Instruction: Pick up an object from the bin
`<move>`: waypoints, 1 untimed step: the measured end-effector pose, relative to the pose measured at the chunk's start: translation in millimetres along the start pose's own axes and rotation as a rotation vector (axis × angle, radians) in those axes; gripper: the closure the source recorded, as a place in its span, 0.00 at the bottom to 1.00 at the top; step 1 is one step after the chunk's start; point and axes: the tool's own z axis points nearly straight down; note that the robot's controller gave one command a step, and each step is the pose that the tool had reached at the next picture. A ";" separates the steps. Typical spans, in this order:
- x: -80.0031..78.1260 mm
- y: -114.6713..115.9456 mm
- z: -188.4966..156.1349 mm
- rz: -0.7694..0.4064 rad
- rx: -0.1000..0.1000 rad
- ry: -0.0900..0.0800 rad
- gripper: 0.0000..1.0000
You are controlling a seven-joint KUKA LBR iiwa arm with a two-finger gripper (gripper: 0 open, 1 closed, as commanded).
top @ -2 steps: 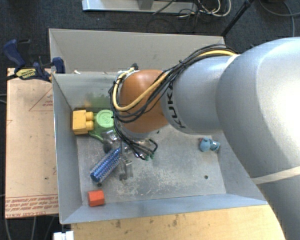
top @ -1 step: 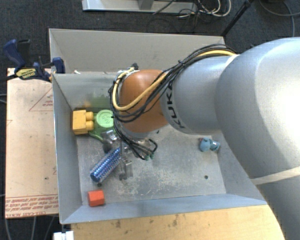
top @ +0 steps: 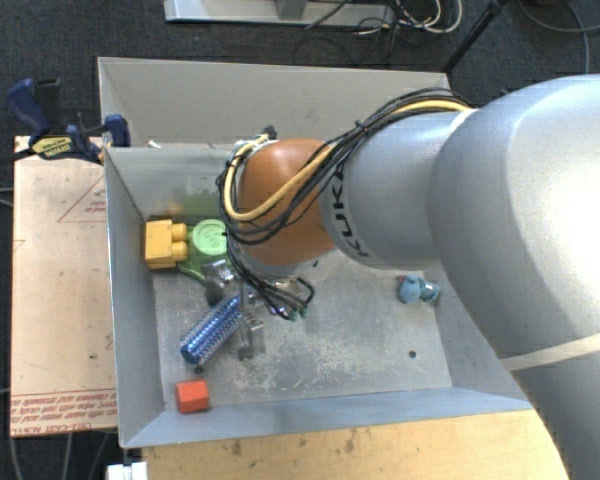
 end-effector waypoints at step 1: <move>0.2 -0.1 0.7 0.000 0.000 0.000 1.00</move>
Offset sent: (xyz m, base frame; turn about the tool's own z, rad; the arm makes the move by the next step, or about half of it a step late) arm 0.0000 0.0000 0.0000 0.0000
